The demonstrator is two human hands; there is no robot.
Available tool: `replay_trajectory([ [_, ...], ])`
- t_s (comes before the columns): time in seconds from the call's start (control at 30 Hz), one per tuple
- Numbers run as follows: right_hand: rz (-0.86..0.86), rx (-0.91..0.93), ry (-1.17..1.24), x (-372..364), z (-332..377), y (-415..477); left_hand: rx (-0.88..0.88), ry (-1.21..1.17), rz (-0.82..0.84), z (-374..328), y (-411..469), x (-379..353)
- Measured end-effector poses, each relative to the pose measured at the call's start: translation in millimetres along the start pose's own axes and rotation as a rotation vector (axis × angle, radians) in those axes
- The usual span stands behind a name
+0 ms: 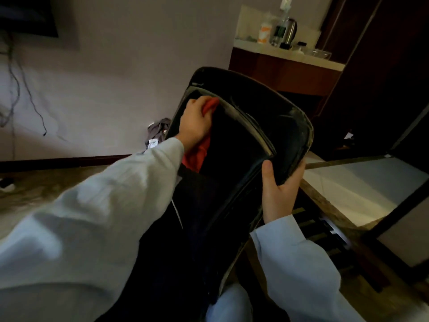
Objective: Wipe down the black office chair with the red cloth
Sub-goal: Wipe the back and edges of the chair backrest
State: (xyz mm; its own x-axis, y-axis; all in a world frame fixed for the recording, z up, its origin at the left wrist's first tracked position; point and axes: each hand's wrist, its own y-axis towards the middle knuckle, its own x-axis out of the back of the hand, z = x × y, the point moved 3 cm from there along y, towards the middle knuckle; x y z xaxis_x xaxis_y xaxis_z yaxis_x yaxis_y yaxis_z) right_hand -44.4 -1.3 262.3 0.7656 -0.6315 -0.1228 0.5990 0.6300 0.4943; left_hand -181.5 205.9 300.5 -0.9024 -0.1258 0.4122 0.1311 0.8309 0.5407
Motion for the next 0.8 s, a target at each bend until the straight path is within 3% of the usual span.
replay_trajectory([
  [0.27,0.023,0.159,0.060,0,3,0,-0.007,0.036,0.012,-15,-7,-20],
  [0.47,0.032,0.155,0.089,-1,2,0,-0.249,-0.025,0.086,-46,-68,-11],
  [0.6,0.053,0.169,0.105,0,4,0,-0.396,-0.124,0.247,-62,-101,1],
  [0.7,0.041,0.177,0.096,0,4,1,-0.337,-0.189,0.345,-62,-99,17],
  [0.8,0.062,0.174,0.115,-1,3,1,-0.259,-0.133,0.195,-55,-74,31],
])
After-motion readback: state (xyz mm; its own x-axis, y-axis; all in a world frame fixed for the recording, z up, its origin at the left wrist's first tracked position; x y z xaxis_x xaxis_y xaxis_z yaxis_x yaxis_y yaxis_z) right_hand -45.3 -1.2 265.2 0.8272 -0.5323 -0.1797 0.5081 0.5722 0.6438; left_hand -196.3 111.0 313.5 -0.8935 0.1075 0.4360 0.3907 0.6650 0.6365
